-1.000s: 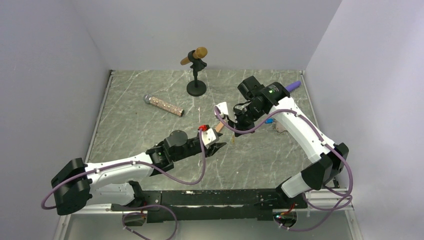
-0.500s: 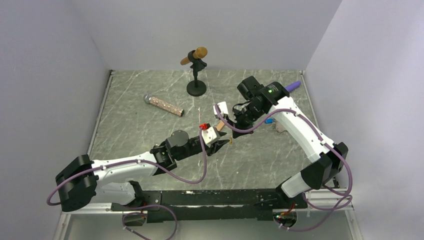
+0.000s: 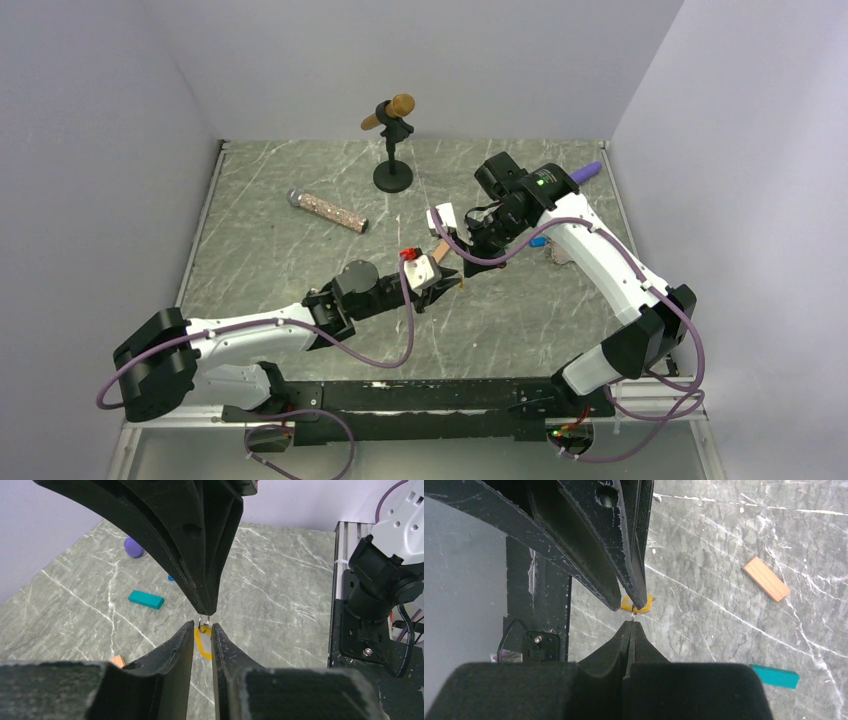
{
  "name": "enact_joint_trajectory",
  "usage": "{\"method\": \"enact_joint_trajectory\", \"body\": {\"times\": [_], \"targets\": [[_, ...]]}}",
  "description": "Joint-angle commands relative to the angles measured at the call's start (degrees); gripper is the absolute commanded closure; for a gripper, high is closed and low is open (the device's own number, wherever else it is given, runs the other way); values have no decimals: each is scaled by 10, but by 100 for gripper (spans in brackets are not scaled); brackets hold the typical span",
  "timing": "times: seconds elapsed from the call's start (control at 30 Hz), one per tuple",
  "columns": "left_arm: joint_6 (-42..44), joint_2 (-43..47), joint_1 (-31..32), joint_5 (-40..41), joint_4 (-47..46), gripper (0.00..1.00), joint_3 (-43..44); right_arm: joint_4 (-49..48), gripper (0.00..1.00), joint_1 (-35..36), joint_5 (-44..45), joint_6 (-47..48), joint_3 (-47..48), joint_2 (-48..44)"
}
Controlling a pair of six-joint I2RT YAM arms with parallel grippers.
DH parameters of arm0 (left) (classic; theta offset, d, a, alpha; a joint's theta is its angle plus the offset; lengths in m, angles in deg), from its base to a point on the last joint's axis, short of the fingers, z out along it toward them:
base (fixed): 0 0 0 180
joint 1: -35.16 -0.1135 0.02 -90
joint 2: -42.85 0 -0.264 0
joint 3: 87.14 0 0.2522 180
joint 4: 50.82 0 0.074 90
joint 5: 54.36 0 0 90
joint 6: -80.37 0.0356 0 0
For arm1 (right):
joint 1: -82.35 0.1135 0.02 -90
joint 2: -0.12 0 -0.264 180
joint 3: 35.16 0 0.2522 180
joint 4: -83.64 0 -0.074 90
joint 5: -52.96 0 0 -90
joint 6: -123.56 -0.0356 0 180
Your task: Put the keys on the keyring
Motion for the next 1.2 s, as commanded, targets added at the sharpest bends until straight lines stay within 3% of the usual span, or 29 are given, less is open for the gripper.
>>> {"method": "enact_joint_trajectory", "body": {"times": [0.0,0.17,0.27,0.33,0.53,0.6,0.7,0.77,1.0,1.17], "targets": [[-13,-7,3,-26,-28,76,23,0,100,2,-22,8,19,-11],[-14,-9,4,-33,-31,80,22,-1,100,2,-25,8,17,-14],[-14,-10,4,-35,-30,88,23,-2,100,2,-27,8,15,-16],[-13,-10,3,-37,-30,100,23,-1,100,2,-30,8,14,-16],[-17,-1,3,-24,-52,100,7,-5,99,3,-40,9,10,-23],[-20,8,3,-12,-71,100,-8,-7,92,2,-45,9,8,-26],[-31,22,4,10,-94,100,-30,-10,68,-3,-57,8,6,-32],[-40,31,3,28,-111,100,-44,-10,59,-10,-69,10,7,-37],[-112,62,2,74,-236,100,-116,-6,56,-74,-170,57,-3,-63],[-143,62,3,74,-317,100,-135,-95,54,-87,-242,62,-85,-107]]}}
